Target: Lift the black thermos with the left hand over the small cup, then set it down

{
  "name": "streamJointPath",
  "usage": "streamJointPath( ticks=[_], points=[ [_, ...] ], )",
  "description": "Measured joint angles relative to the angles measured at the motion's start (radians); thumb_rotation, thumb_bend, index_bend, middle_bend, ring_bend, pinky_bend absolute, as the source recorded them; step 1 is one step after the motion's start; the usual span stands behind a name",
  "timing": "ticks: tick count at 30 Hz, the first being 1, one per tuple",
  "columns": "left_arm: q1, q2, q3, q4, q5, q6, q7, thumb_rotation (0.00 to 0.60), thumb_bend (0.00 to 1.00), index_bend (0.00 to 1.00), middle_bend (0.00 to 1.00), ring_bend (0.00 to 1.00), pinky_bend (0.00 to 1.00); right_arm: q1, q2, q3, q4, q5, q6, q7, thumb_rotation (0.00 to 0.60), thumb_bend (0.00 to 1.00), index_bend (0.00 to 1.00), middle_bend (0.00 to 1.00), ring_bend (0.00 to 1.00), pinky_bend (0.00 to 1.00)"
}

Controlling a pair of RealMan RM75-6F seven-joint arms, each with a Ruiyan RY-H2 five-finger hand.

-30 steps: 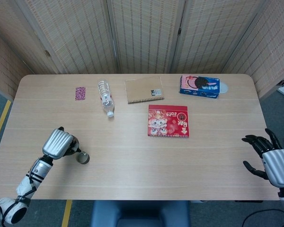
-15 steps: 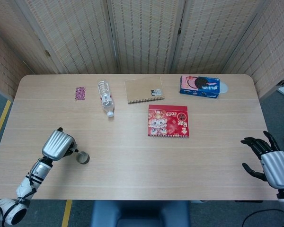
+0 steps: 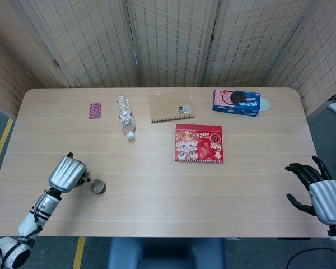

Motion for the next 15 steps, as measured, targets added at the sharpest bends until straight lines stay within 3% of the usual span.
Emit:
streamJointPath(
  ticks=[15],
  points=[
    [0.009, 0.003, -0.001, -0.024, 0.011, 0.012, 0.054, 0.525, 0.5, 1.0, 1.0, 0.92, 0.53, -0.007, 0.0, -0.002, 0.005, -0.004, 0.011, 0.005, 0.6, 0.27, 0.23, 0.26, 0.24, 0.04]
  ],
)
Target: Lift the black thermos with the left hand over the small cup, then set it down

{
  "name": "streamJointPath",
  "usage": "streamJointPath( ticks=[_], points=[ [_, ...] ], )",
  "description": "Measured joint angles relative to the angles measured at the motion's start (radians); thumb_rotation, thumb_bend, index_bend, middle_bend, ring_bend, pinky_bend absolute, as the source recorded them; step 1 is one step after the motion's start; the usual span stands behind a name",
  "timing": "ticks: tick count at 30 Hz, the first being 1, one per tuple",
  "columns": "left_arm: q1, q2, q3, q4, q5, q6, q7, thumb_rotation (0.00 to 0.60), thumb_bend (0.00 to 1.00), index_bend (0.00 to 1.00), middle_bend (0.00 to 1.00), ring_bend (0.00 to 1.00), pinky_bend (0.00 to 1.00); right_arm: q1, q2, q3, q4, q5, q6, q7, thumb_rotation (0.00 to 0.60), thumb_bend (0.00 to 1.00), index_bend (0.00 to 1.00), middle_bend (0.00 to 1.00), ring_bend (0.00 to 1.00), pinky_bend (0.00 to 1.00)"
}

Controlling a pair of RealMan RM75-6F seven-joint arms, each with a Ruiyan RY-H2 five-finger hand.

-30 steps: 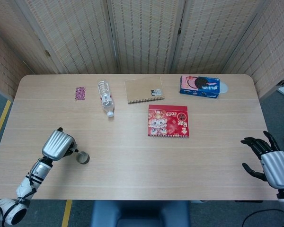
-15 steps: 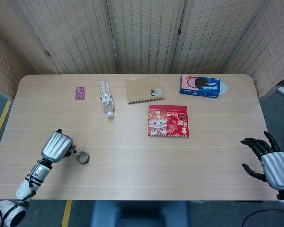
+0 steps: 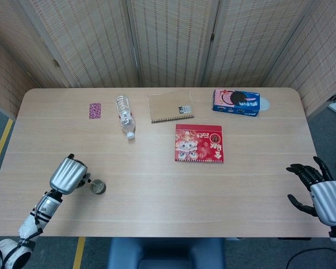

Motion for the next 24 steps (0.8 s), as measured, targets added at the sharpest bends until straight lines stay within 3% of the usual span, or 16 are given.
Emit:
streamJointPath(
  ticks=[24],
  points=[
    [0.012, 0.003, -0.008, -0.016, 0.002, 0.011, 0.037, 0.539, 0.5, 1.0, 1.0, 0.92, 0.53, -0.009, 0.002, -0.001, 0.005, -0.005, 0.016, 0.007, 0.6, 0.27, 0.23, 0.26, 0.24, 0.04]
  ],
)
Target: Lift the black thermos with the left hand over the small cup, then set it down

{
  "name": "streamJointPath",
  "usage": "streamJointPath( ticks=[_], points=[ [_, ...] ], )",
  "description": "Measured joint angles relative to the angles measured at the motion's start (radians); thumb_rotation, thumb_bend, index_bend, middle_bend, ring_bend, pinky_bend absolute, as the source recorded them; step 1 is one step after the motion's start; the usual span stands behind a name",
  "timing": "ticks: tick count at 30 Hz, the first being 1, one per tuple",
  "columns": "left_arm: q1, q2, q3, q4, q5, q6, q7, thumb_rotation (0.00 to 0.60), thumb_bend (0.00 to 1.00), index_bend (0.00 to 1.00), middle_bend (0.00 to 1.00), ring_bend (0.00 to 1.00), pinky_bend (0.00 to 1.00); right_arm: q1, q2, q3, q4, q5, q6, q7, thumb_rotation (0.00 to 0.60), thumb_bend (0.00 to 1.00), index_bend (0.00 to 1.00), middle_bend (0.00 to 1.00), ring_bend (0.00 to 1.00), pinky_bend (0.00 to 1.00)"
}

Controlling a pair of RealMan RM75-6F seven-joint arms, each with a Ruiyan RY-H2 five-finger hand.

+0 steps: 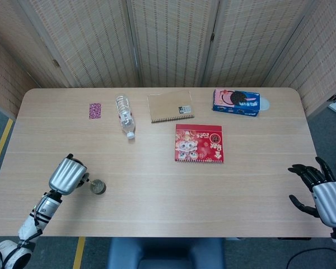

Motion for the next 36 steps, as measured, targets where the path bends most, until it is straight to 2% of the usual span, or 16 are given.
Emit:
streamJointPath(
  ticks=[23, 32, 36],
  points=[
    [0.006, -0.001, -0.007, 0.007, -0.006, -0.001, -0.023, 0.554, 0.5, 1.0, 1.0, 0.93, 0.53, -0.001, 0.004, 0.001, -0.009, -0.006, 0.004, -0.009, 0.6, 0.27, 0.23, 0.26, 0.24, 0.04],
    [0.012, -0.005, -0.011, 0.024, -0.021, -0.009, -0.125, 0.553, 0.5, 1.0, 1.0, 0.93, 0.53, -0.001, 0.005, 0.001, -0.017, -0.009, 0.005, -0.016, 0.6, 0.27, 0.23, 0.26, 0.24, 0.04],
    [0.014, -0.008, -0.013, 0.033, -0.033, -0.018, -0.216, 0.555, 0.5, 1.0, 1.0, 0.93, 0.53, -0.003, 0.008, 0.002, -0.021, -0.008, 0.008, -0.018, 0.6, 0.27, 0.23, 0.26, 0.24, 0.04]
  ],
)
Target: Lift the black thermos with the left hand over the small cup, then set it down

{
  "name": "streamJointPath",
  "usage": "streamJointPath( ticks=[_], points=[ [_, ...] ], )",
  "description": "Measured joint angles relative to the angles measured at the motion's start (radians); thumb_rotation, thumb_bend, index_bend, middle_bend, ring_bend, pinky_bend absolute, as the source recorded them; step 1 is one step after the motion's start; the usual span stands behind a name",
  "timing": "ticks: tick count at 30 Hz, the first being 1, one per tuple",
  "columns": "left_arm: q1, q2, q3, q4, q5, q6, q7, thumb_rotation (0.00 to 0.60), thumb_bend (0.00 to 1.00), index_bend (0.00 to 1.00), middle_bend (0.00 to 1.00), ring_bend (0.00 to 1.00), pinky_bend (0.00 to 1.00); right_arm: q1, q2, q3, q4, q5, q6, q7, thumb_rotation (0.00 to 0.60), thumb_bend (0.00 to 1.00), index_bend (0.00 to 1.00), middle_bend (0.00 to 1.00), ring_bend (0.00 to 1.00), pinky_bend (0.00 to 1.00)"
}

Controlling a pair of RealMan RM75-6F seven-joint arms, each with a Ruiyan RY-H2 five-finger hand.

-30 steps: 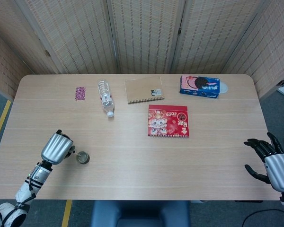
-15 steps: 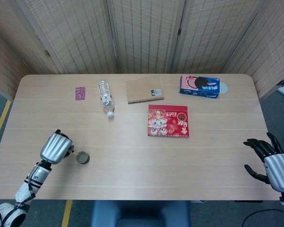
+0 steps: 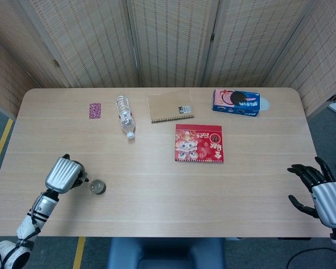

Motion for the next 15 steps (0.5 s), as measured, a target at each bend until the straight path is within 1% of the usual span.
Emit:
streamJointPath(
  ticks=[8, 13, 15],
  points=[
    [0.003, -0.01, -0.018, 0.028, -0.021, -0.009, -0.222, 0.555, 0.5, 1.0, 1.0, 0.92, 0.52, -0.001, -0.001, 0.002, 0.002, 0.005, 0.0, 0.003, 0.6, 0.27, 0.23, 0.26, 0.24, 0.04],
    [0.0, -0.016, -0.042, 0.045, -0.045, -0.023, -0.374, 0.56, 0.5, 1.0, 1.0, 0.92, 0.51, -0.001, -0.002, 0.003, 0.007, 0.008, -0.001, 0.007, 0.6, 0.27, 0.23, 0.26, 0.24, 0.04],
    [-0.003, -0.019, -0.056, 0.053, -0.061, -0.033, -0.423, 0.561, 0.5, 1.0, 1.0, 0.92, 0.48, -0.002, -0.003, 0.004, 0.009, 0.01, 0.0, 0.007, 0.6, 0.27, 0.23, 0.26, 0.24, 0.04]
  ],
)
